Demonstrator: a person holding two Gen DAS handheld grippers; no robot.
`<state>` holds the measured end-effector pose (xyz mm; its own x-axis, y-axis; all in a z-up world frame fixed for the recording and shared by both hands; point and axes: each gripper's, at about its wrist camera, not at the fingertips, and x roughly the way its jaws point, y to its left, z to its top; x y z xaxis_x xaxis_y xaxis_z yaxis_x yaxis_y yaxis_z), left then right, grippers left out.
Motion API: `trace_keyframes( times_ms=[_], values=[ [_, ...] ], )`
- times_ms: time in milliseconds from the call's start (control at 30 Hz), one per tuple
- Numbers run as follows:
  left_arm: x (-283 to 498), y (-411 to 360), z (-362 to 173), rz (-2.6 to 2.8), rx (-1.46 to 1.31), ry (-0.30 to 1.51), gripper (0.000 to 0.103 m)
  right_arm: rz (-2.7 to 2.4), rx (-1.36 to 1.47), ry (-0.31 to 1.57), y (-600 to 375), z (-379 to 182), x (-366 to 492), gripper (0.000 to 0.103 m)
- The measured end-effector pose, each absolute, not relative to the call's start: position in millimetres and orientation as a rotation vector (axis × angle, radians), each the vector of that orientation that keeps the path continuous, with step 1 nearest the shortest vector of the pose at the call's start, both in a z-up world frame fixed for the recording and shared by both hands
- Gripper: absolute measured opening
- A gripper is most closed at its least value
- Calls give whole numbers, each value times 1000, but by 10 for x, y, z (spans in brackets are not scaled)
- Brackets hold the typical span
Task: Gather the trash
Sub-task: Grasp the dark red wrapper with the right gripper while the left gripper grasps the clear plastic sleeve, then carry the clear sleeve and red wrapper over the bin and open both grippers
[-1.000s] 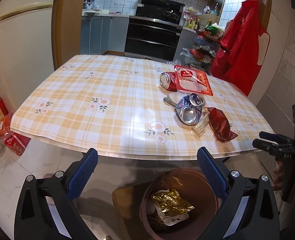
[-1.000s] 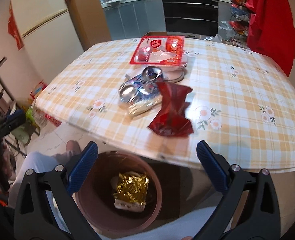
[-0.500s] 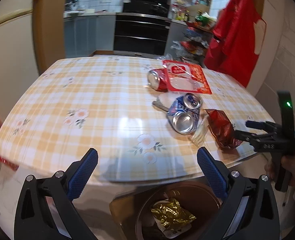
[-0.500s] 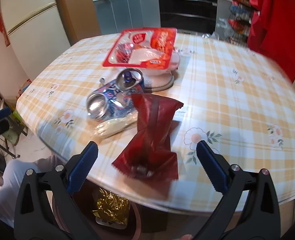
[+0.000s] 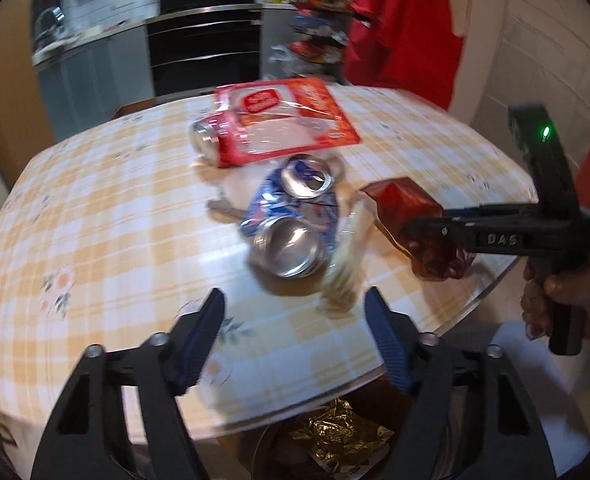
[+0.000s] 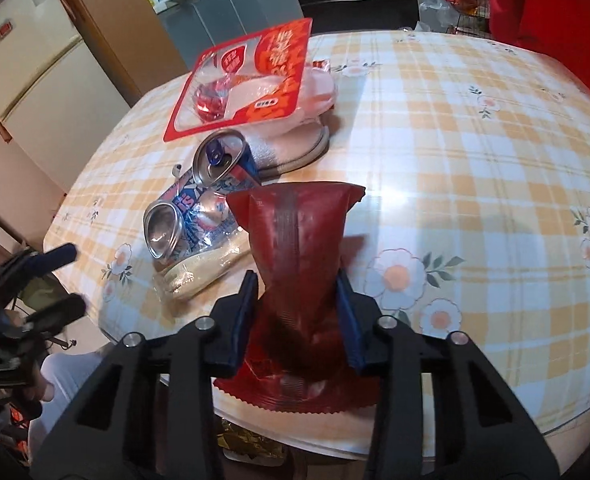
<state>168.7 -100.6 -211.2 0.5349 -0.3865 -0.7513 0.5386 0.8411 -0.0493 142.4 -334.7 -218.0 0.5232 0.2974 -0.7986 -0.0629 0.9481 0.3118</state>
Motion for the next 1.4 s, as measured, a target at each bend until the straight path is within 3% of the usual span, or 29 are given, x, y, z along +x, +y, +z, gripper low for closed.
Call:
trace_keyframes(
  times_ms=[200, 367, 633, 667, 733, 1400],
  values=[
    [1846, -1453, -2231, -681, 282, 874, 50, 191, 302, 962, -3553, -2092, 1293, 37],
    [2081, -1733, -2362, -700, 308, 921, 48, 165, 327, 931, -3749, -1997, 1209, 36],
    [2198, -2031, -2600, -694, 435, 952, 38, 140, 359, 895, -3961, -1879, 1110, 36],
    [2203, -2052, -2618, -693, 441, 953, 36, 140, 361, 894, -3972, -1873, 1100, 36],
    [2206, -2086, -2641, -691, 458, 956, 20, 140, 364, 894, -3985, -1871, 1092, 36],
    [1837, -1445, -1900, -697, 193, 876, 15, 178, 326, 839, -3780, -1527, 870, 36]
  ],
)
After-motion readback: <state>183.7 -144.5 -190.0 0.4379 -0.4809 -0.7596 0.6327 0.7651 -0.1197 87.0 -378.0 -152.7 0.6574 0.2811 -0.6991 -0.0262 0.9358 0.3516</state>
